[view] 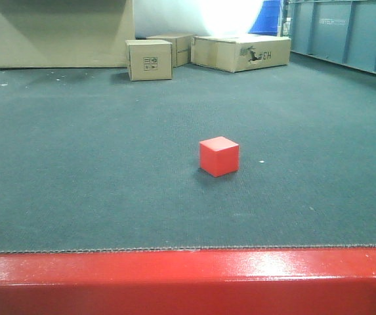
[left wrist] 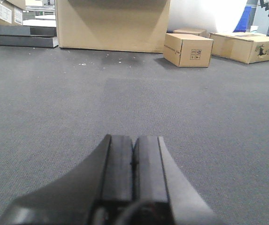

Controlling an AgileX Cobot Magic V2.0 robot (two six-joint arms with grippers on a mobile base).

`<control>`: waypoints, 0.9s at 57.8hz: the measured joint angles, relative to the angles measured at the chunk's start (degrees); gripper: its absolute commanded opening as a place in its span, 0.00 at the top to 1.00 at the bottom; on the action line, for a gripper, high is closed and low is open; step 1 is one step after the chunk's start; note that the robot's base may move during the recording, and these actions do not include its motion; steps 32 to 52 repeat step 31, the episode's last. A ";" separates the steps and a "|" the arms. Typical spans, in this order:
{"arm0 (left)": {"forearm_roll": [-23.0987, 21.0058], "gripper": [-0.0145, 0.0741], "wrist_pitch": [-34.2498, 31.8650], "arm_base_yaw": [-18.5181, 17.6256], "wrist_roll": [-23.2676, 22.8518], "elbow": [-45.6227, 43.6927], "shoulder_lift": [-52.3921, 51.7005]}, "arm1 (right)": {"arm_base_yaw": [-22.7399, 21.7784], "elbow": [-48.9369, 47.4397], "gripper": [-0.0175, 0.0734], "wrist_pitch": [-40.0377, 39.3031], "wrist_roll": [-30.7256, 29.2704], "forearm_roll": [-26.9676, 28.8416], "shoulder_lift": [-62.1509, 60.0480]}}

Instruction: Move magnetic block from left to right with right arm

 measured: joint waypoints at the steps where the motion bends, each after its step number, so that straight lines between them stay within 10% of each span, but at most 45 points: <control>1: 0.00 0.98 0.00 0.00 0.00 0.00 0.00 | 0.00 0.00 0.74 0.00 0.00 0.00 0.00; 52: 0.00 0.98 0.00 0.00 0.00 0.00 0.00 | 0.00 0.00 0.74 0.00 0.00 0.00 0.00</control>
